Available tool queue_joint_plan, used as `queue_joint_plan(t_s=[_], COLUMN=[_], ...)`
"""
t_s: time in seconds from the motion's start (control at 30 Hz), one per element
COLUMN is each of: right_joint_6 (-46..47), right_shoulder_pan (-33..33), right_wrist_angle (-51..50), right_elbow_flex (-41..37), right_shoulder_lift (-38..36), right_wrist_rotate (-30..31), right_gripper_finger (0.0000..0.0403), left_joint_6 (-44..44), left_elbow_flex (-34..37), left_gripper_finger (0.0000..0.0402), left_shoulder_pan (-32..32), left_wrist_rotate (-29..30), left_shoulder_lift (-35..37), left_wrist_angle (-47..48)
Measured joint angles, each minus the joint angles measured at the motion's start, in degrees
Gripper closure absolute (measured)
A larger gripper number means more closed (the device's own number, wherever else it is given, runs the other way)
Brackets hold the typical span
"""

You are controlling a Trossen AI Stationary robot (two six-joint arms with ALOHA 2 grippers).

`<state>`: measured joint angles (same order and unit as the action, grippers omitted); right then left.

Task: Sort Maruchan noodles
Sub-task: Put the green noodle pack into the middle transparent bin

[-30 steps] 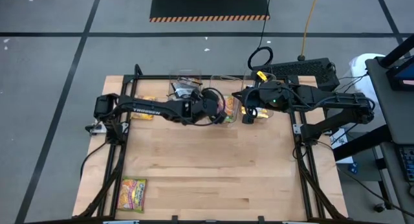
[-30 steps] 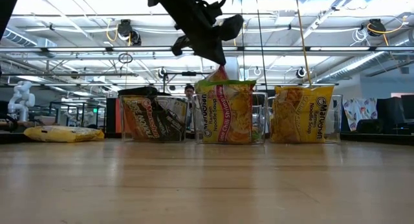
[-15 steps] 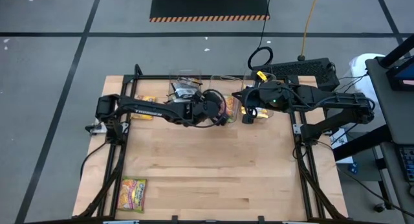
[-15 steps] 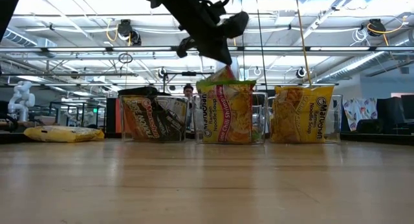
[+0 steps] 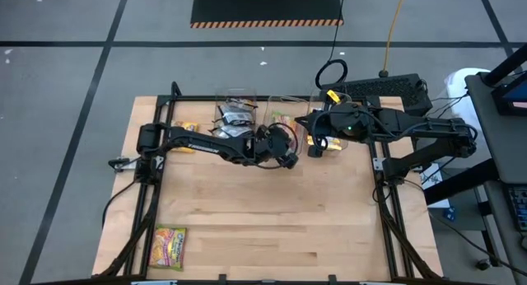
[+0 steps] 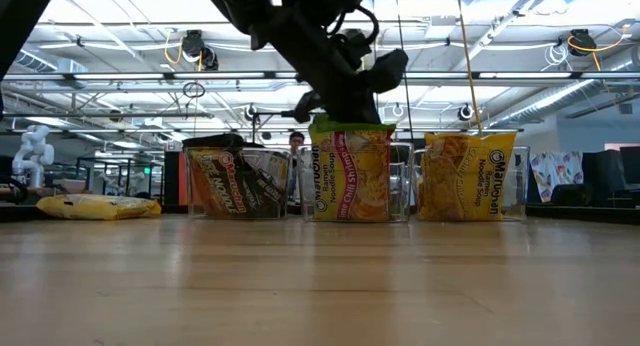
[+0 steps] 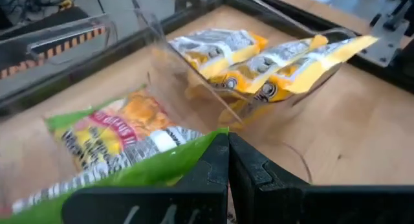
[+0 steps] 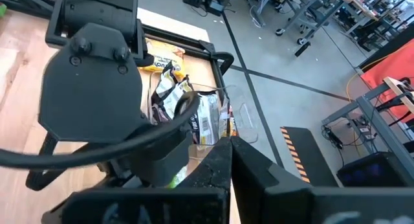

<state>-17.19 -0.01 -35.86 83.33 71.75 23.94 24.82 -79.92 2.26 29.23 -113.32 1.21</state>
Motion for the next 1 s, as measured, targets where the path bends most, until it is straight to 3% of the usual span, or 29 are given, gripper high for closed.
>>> queue_joint_plan(t_s=[0.33, 1.0], right_joint_6=[0.0, 1.0], right_shoulder_pan=[0.0, 0.0], right_wrist_angle=[0.0, 0.0], right_elbow_flex=[0.0, 0.0], right_shoulder_lift=[0.0, 0.0], right_wrist_rotate=[0.0, 0.0], right_gripper_finger=[0.0403, 0.0403], left_joint_6=[-0.5, -5.2], left_elbow_flex=[0.0, 0.0], left_gripper_finger=[0.0401, 0.0334], left_shoulder_pan=[0.1, 0.3], left_wrist_rotate=[-1.5, -17.2], left_shoulder_lift=[-0.1, -0.1], left_wrist_angle=[-2.7, -5.1])
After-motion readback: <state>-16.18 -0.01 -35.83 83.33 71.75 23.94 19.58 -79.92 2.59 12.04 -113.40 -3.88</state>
